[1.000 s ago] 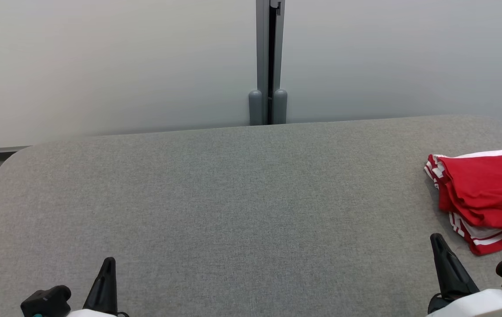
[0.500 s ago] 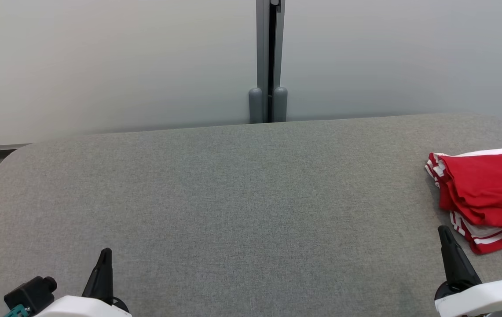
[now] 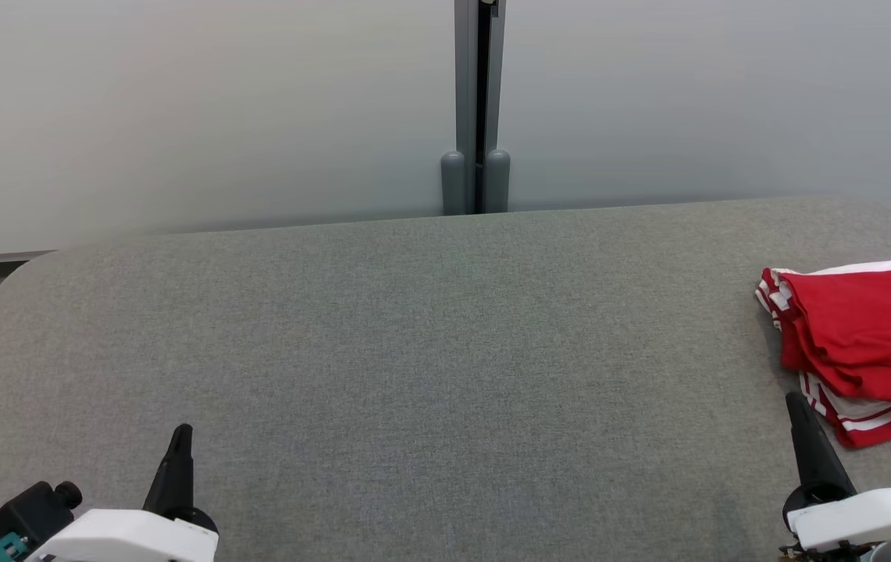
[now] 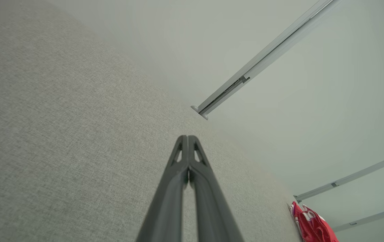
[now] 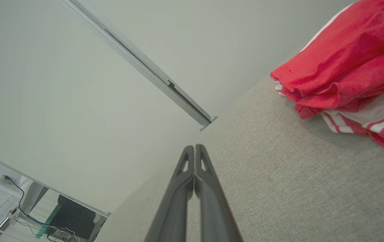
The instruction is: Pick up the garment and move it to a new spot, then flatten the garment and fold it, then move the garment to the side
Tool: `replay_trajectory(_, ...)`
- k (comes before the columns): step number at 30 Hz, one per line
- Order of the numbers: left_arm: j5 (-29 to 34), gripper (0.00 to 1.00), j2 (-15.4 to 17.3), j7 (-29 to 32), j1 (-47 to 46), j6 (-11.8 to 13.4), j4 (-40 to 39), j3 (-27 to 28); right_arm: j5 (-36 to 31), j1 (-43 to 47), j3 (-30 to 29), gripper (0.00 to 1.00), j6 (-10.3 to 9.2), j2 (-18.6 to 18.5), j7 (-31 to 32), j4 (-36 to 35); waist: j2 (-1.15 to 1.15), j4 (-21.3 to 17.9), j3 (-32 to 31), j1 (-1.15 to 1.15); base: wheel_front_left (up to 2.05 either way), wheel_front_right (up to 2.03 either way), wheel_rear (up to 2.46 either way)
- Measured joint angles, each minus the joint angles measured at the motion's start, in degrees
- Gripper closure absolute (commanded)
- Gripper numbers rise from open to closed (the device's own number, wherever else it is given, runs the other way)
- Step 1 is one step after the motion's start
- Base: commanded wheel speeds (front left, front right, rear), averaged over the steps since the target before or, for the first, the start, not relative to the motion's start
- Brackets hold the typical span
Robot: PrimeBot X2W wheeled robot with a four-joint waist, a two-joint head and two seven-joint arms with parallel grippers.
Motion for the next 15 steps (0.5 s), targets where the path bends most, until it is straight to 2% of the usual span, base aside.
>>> replay_trajectory(15, -9.03, 1.0, -1.36, 1.93, -2.09, -2.44, 1.19, 2.57, 10.32, -1.92, -1.43, 1.0, -0.01, 0.77, 0.89, 1.46, 0.0, -0.03, 0.47, 0.0, 0.0, 0.0, 0.0)
